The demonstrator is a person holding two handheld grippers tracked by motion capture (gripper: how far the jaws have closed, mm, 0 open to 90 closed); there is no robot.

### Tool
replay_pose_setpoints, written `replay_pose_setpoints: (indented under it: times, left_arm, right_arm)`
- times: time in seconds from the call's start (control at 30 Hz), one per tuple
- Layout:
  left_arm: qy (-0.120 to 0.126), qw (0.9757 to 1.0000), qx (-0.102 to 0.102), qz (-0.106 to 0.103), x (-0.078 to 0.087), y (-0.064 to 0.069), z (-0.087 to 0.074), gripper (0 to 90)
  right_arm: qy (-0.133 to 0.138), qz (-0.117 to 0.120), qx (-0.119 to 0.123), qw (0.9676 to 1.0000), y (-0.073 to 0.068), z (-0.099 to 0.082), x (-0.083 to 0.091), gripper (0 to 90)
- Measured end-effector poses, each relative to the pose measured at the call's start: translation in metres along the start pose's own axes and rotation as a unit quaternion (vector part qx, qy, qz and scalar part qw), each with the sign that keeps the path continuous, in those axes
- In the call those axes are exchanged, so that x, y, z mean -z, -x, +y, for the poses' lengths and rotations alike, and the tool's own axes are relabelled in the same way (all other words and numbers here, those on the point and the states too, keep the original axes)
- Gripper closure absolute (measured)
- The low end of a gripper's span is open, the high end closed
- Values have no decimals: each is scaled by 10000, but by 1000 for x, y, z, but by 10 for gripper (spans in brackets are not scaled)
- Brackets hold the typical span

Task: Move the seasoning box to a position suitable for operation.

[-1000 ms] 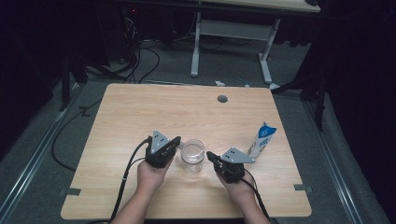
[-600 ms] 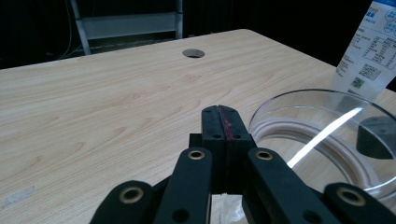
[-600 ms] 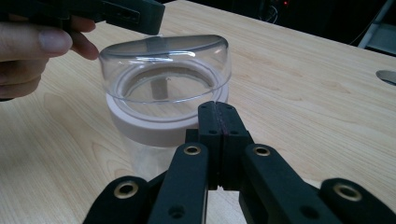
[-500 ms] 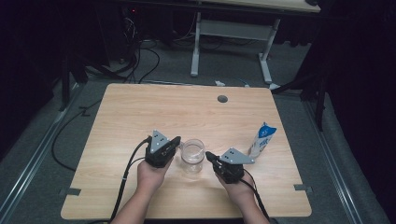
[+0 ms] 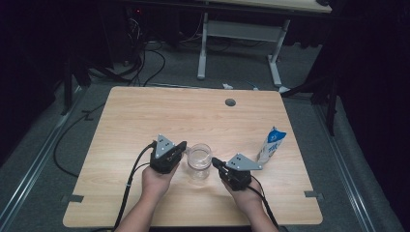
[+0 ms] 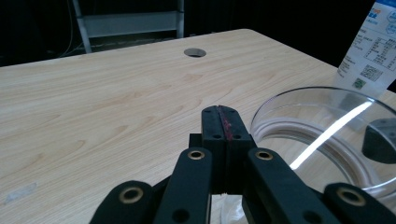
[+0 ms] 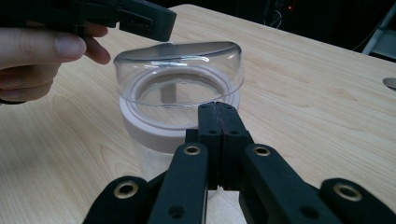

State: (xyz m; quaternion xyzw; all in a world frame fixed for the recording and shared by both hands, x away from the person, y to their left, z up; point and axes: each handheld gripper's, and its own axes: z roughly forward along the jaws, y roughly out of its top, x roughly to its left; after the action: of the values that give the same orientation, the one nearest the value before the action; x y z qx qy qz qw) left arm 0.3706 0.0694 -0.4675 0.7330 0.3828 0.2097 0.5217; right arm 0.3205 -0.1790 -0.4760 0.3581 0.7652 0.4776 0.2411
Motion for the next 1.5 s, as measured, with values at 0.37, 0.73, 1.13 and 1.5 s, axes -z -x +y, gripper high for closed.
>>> replay_pose_setpoints:
  times: [0.37,0.73,1.13,1.5]
  left_arm:
    - [2,9998,169,-91,28,3,-20,900]
    - [-26,9987,198,-470,36,30,-39,900]
    - [-47,9979,106,-637,30,42,-38,900]
    - [44,9979,131,-636,28,43,-36,900]
  right_arm:
    - [47,40,-12,10000,-1,1,1,897]
    - [82,106,56,9999,-7,3,2,897]
    - [126,96,68,9999,-8,5,6,897]
    - [114,190,-13,9998,-7,4,3,898]
